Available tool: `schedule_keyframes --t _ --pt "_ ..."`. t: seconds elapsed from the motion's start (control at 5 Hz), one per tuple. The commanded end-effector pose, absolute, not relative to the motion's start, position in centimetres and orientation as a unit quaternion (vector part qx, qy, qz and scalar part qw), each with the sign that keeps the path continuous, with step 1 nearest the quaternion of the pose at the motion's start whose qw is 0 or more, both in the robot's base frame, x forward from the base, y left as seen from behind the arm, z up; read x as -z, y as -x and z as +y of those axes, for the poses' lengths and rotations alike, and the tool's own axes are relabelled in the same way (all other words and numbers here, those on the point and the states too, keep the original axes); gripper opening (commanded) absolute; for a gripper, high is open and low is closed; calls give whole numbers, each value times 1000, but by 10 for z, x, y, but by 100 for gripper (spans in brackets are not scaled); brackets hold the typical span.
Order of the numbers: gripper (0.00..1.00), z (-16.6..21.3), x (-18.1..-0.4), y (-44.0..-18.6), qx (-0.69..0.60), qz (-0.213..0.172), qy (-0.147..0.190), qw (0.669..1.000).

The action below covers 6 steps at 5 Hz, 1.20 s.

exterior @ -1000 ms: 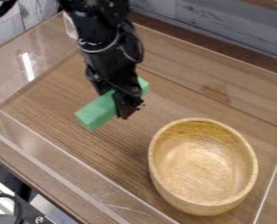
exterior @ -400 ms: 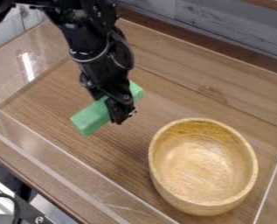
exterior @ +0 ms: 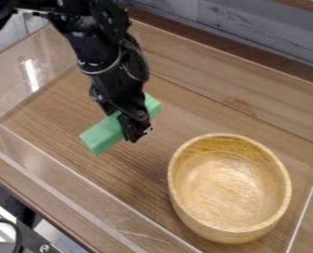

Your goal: Remove the green block from inside the brown bowl and put it on the table

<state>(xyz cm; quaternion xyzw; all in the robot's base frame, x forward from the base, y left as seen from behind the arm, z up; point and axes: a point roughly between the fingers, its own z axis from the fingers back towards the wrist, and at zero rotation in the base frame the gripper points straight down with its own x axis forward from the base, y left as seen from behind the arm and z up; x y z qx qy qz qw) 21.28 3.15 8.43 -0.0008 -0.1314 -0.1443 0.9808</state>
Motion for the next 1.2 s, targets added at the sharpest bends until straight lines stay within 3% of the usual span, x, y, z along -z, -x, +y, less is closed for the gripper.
schedule_keyframes --t 0.0,1.0 --pt "0 36 -88 -218 136 -146 -2 980" --pt "0 40 -78 -222 123 -155 0 980"
